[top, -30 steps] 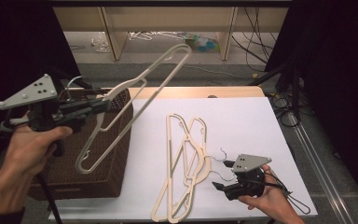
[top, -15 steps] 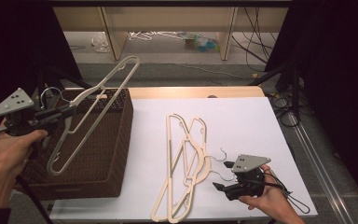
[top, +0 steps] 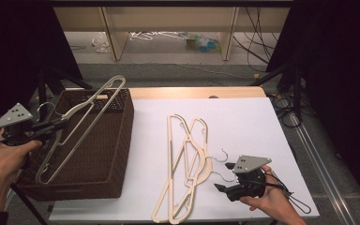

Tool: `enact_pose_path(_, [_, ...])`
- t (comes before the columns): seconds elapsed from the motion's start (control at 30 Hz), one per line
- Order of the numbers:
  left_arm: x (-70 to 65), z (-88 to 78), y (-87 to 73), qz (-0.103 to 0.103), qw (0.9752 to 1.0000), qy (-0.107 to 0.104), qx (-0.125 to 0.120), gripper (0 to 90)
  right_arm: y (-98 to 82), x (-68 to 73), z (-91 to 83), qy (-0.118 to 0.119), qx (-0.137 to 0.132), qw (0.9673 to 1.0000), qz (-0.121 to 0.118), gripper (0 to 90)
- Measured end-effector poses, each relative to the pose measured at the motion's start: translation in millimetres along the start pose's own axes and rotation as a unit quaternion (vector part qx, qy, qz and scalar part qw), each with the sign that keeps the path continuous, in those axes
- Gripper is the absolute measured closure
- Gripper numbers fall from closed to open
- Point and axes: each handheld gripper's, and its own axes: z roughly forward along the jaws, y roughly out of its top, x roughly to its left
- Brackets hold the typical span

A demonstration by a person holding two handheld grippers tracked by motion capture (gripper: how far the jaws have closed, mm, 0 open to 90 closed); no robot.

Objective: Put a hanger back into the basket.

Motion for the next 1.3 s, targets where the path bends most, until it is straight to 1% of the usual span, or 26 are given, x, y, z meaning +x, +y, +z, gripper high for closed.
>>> enact_pose_path(0.1, [4.0,4.9,-9.8,-0.011,0.9999,-0.001,0.009,85.7,-0.2,-0.2,0.3,0.002,0.003,1.0,-0.002,24.0])
enact_pose_path(0.17, [6.0,8.9,-14.9,-0.014,0.9997,-0.002,0.019,85.7,-0.3,0.0,0.4,0.002,0.004,1.0,-0.001,24.0])
enact_pose_path(0.27, [7.0,15.3,-19.5,-0.021,0.999,-0.002,0.041,85.7,-0.5,0.3,1.1,-0.001,0.005,1.0,-0.001,24.0])
enact_pose_path(0.3, [8.1,17.7,-20.4,-0.016,0.9987,-0.002,0.048,85.7,-0.6,0.3,1.3,0.001,0.004,1.0,-0.002,24.0])
enact_pose_path(0.33, [7.6,20.4,-21.7,-0.023,0.9983,-0.005,0.054,85.7,-0.7,0.6,1.4,0.002,0.005,1.0,-0.001,24.0])
enact_pose_path(0.43, [8.3,27.8,-22.4,-0.016,0.9977,-0.014,0.064,85.6,-1.0,0.9,2.2,0.003,0.007,1.0,-0.002,24.0])
enact_pose_path(0.47, [11.1,30.9,-21.7,0.006,0.9973,-0.023,0.069,85.6,-0.9,0.8,2.3,0.003,0.008,1.0,-0.003,24.0])
enact_pose_path(0.5, [9.7,34.1,-22.3,-0.003,0.9972,-0.025,0.071,85.6,-1.1,0.9,2.5,0.003,0.007,1.0,-0.003,24.0])
enact_pose_path(0.53, [9.6,35.9,-22.4,-0.001,0.9962,-0.022,0.084,85.5,-1.4,1.0,2.6,0.003,0.008,1.0,-0.003,24.0])
enact_pose_path(0.57, [10.4,40.1,-23.2,0.004,0.9966,-0.026,0.078,85.5,-1.5,0.9,2.6,0.005,0.01,0.9999,-0.004,24.0])
enact_pose_path(0.6, [12.4,42.2,-23.2,0.019,0.9956,-0.023,0.089,85.4,-1.4,0.9,2.7,0.004,0.009,0.9999,-0.004,24.0])
enact_pose_path(0.67, [10.1,47.6,-25.8,0.002,0.9951,-0.011,0.098,85.4,-1.8,1.7,2.7,0.005,0.011,0.9999,-0.001,24.0])
enact_pose_path(0.7, [13.6,50.1,-25.6,0.021,0.9945,-0.013,0.102,85.4,-1.8,1.7,2.7,0.005,0.011,0.9999,-0.001,24.0])
enact_pose_path(0.77, [11.8,54.7,-27.9,0.003,0.9942,-0.005,0.107,85.2,-2.0,1.2,3.0,0.004,0.01,0.9999,-0.004,24.0])
enact_pose_path(0.83, [12.2,59.0,-29.6,0.01,0.9933,0.006,0.115,84.7,-2.5,1.2,3.1,0.005,0.011,0.9999,-0.001,24.0])
enact_pose_path(0.87, [13.4,58.3,-29.6,0.02,0.9905,0.018,0.135,83.9,-2.9,1.2,3.2,0.005,0.012,0.9999,-0.001,24.0])
enact_pose_path(0.9, [10.9,58.2,-31.0,0.005,0.9899,0.037,0.136,83.4,-3.2,1.0,3.5,0.003,0.012,0.9999,-0.002,24.0])
enact_pose_path(0.93, [12.9,56.9,-30.5,0.009,0.9889,0.037,0.144,83.0,-3.4,0.9,3.6,0.001,0.013,0.9999,-0.003,24.0])
enact_pose_path(0.97, [13.7,56.3,-30.9,0.006,0.9885,0.042,0.145,82.8,-3.7,1.2,3.8,0.002,0.014,0.9999,-0.001,24.0])
enact_pose_path(1.0, [14.7,55.4,-31.7,0.008,0.9878,0.052,0.146,82.0,-4.0,1.1,4.0,0.004,0.015,0.9999,-0.002,24.0])
enact_pose_path(1.03, [14.4,54.6,-33.1,0.0,0.9865,0.064,0.151,80.7,-4.2,1.0,4.4,0.005,0.015,0.9999,-0.003,24.1])
enact_pose_path(1.07, [15.4,54.0,-34.3,0.0,0.9852,0.071,0.156,79.8,-4.4,1.2,4.8,0.004,0.016,0.9999,-0.002,24.0])
enact_pose_path(1.1, [16.1,53.6,-35.6,-0.005,0.9845,0.079,0.156,78.5,-4.5,1.4,5.0,0.005,0.017,0.9998,-0.001,24.0])
enact_pose_path(1.2, [19.4,49.2,-39.3,-0.035,0.9813,0.12,0.146,70.4,-4.7,2.1,5.5,0.005,0.018,0.9998,0.001,24.0])
enact_pose_path(1.27, [21.4,46.4,-41.8,-0.049,0.9796,0.137,0.139,66.6,-5.1,2.0,6.1,0.005,0.02,0.9998,-0.002,24.0])
enact_pose_path(1.3, [22.0,44.9,-42.8,-0.06,0.9794,0.136,0.137,63.7,-5.2,1.9,6.5,0.007,0.021,0.9998,-0.001,24.0])
